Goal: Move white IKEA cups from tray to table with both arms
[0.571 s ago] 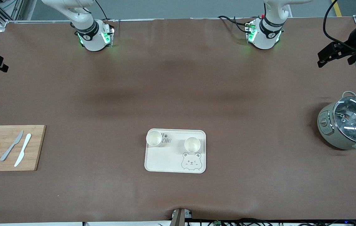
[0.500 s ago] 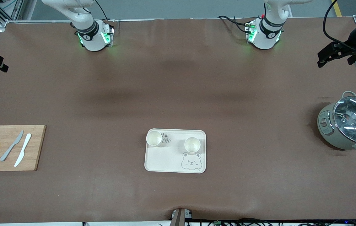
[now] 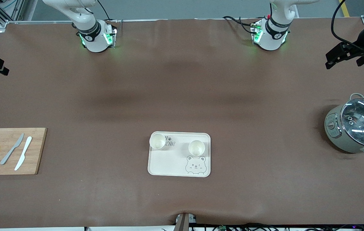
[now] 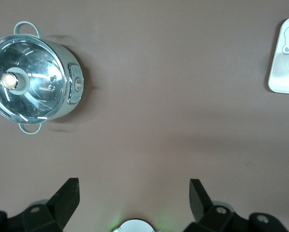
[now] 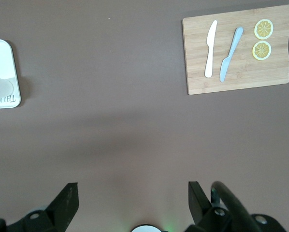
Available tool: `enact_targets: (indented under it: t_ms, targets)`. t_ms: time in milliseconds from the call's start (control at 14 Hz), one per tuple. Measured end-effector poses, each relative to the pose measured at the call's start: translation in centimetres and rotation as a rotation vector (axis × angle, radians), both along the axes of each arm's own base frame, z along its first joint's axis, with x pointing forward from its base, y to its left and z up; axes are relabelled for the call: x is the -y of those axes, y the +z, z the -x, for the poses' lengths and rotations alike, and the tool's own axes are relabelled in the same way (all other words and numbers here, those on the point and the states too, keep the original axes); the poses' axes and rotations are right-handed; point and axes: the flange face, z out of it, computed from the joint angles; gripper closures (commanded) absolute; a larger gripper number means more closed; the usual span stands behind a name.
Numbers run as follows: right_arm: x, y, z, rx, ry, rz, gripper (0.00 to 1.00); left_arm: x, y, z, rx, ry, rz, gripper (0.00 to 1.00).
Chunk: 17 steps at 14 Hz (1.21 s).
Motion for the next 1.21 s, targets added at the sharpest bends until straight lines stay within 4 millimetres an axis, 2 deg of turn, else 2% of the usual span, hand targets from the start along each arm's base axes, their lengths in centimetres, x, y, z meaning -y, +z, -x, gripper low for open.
enact_targets:
  t_ms: [143,286,500,714,929,1143,1214]
  targets:
    - [0.0,-0.5,-0.5,-0.008,0.0,0.0,0.0,0.0,0.1,-0.7,-0.012,0.0,0.002,0.0]
    - [0.0,-1.6,-1.2,-0.027,0.001,0.0,0.0,0.6,-0.8,-1.5,-0.034,-0.012,0.004,0.0]
    - [0.0,-2.8,-2.1,-0.048,0.001,-0.001,0.0,4.9,-3.2,-2.3,-0.081,-0.082,0.001,0.0]
    - [0.0,-2.8,-2.1,-0.047,0.001,0.0,0.0,8.7,-6.7,-3.6,-0.125,-0.09,0.0,0.0]
    - [0.0,-2.8,-2.1,-0.046,0.001,0.0,0.0,14.6,-12.1,-6.0,-0.115,-0.025,0.008,0.0]
    - [0.0,-3.3,-2.4,-0.057,0.001,-0.001,0.0,21.2,-20.4,-8.4,-0.098,0.063,0.024,0.0]
    - [0.0,-3.9,-2.7,-0.067,0.001,-0.001,0.0,22.9,-23.2,-9.2,-0.08,0.092,0.023,0.0]
